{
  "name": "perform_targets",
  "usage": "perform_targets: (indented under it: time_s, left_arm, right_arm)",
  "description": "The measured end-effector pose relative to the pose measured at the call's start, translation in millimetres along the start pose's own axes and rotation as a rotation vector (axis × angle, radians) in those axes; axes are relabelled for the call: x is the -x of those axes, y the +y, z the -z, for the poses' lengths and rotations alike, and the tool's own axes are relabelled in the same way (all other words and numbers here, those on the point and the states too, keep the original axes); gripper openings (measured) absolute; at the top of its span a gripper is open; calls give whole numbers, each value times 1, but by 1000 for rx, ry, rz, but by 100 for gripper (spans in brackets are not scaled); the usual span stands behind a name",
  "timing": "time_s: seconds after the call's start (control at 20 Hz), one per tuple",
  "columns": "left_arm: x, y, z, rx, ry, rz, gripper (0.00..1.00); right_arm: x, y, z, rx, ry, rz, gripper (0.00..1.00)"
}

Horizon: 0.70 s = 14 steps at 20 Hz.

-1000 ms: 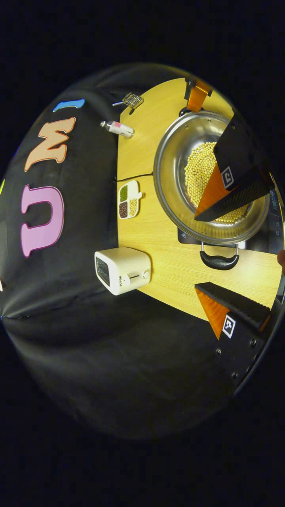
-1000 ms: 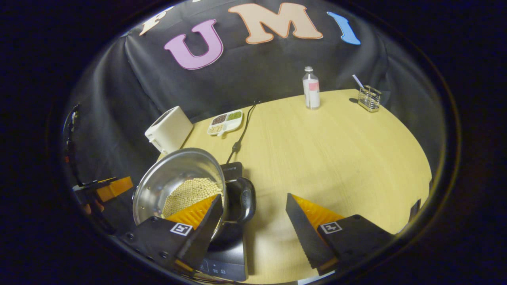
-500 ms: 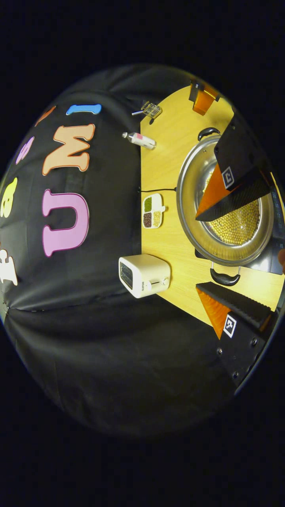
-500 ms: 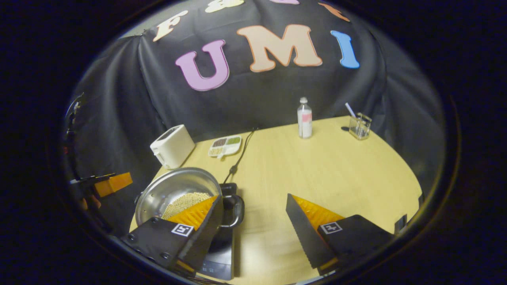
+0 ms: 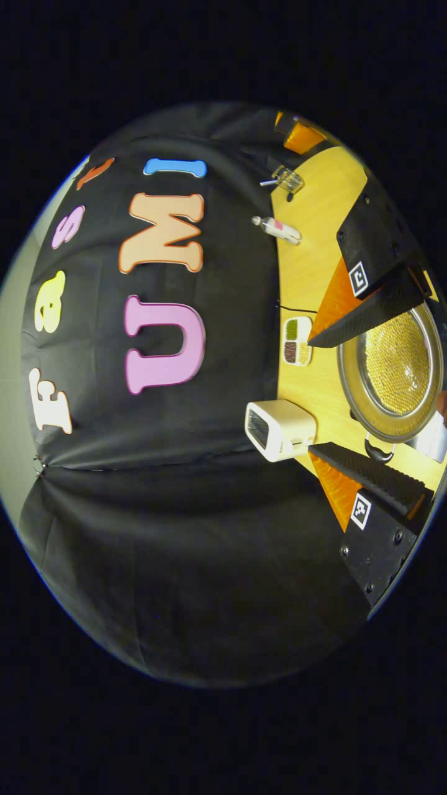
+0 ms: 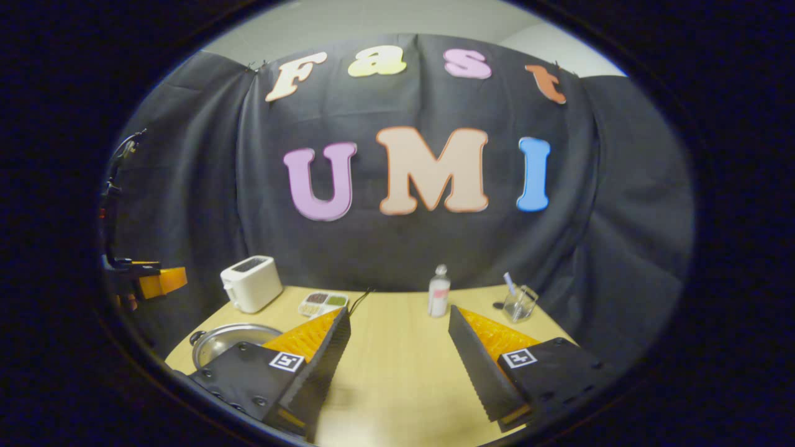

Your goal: First push the handle of the pot to place it horizontally, then grasp the pot with both hands and set it on the induction cooktop.

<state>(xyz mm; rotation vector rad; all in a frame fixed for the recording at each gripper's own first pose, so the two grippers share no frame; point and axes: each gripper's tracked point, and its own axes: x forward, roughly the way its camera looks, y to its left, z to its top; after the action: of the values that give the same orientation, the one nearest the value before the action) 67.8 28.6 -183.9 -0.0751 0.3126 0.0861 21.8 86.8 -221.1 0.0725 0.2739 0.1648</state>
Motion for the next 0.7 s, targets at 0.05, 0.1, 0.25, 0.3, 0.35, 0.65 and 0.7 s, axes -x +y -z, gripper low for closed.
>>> perform_targets:
  time_s: [0.05,0.1,0.25,0.3,0.35,0.65,0.7]
  left_arm:
    - [6,-7,-15,2,-30,-3,99]
    - [11,-13,-29,3,-57,-8,98]
    - [29,-34,-74,8,-139,-12,100]
    - [36,-43,-86,15,-165,-8,98]
    - [42,-53,-96,22,-182,5,98]
    - [83,-102,-130,-5,-228,48,99]
    - [90,-111,-135,-10,-243,53,99]
  right_arm:
    - [2,-12,-19,11,-36,9,99]
    - [6,-23,-37,21,-71,15,93]
    - [17,-52,-87,44,-166,20,93]
    - [22,-62,-104,42,-199,24,93]
    - [27,-68,-119,36,-225,22,93]
    - [49,-110,-161,-13,-301,22,93]
    - [47,-115,-160,-5,-298,23,93]
